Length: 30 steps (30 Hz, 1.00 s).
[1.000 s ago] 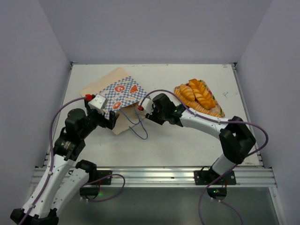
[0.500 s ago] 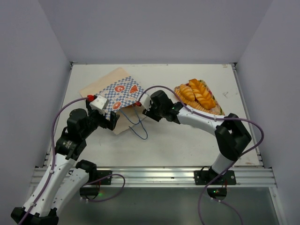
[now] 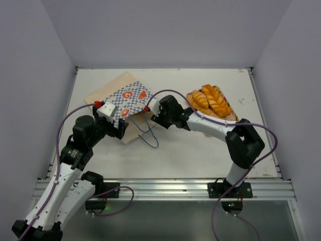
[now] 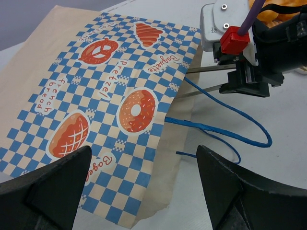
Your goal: Take the fake bread out of the paper bag
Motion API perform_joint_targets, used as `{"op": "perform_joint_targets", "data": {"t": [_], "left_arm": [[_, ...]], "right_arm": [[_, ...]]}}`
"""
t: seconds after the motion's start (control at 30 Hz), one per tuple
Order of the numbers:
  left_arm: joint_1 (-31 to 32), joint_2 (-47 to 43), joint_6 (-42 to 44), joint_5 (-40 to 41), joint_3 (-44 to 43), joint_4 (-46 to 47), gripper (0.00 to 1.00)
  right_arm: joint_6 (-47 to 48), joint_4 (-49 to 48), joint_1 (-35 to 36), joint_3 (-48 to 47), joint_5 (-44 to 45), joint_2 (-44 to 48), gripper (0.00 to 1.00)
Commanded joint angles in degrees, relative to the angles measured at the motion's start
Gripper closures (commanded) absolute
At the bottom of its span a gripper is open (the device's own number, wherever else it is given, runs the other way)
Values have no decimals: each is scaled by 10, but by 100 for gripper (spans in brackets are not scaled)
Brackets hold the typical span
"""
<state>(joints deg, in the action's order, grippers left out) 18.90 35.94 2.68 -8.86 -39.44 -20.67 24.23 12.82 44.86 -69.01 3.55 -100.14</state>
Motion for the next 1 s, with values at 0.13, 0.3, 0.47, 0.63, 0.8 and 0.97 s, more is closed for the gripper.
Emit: {"op": "perform_joint_targets", "data": {"t": [0.13,0.3,0.47,0.63,0.8,0.97], "left_arm": [[3,3,15,-8,8,30,6],[3,4,13,-12,3,32,6],[3,1,15,-11,2,31,6],[2,5,15,-13,2,31,6],[3,5,15,-15,2,31,6],[3,5,15,-16,2,31,6]], "right_arm": [[-8,-47,-4,-9,1,28,48],[-14,-38,-4,-23,-6,0,48],[-16,-35,-6,-36,-6,-18,47],[-21,-35,-7,-46,-6,-23,47],[-30,-33,-7,-53,-7,-35,47],[-39,-31,-7,-62,-14,-45,47]]}}
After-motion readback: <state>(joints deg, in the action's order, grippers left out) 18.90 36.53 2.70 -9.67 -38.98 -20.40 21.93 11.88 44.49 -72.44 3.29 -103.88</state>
